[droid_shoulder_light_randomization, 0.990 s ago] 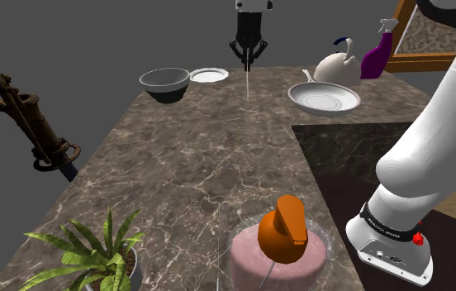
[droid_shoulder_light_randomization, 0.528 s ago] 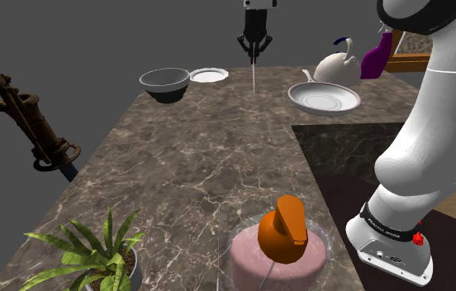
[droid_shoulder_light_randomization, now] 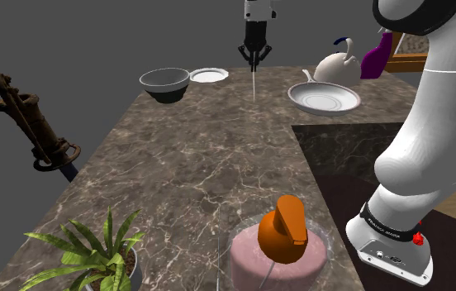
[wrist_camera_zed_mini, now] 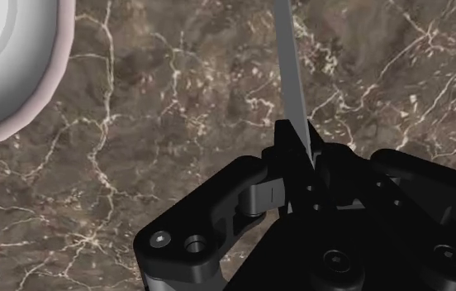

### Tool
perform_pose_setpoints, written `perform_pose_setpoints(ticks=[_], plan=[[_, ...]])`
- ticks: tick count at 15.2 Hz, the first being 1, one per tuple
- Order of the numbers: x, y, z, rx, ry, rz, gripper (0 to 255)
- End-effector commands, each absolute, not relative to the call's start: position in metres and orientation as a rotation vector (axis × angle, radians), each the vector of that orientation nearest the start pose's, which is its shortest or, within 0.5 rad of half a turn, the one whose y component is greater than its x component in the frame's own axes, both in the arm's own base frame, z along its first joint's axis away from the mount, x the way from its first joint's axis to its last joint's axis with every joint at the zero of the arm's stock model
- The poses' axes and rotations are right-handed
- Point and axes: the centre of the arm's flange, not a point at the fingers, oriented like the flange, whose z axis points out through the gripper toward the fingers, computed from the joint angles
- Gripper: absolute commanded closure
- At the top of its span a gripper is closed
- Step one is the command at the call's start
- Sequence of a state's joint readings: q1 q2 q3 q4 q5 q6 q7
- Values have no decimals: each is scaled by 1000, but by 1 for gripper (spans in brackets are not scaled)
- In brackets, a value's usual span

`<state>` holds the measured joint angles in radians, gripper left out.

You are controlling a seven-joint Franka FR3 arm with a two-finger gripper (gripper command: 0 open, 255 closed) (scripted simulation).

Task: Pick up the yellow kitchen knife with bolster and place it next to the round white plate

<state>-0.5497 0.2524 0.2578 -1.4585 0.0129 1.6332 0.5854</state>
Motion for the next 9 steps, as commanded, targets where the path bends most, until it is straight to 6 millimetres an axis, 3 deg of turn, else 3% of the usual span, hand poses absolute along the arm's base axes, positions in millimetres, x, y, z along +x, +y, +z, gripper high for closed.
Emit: perform_pose_setpoints(ticks=[1,9], plan=[[596,-197,527,-2778,1315,122,255],[596,-197,485,-2778,1315,122,255]])
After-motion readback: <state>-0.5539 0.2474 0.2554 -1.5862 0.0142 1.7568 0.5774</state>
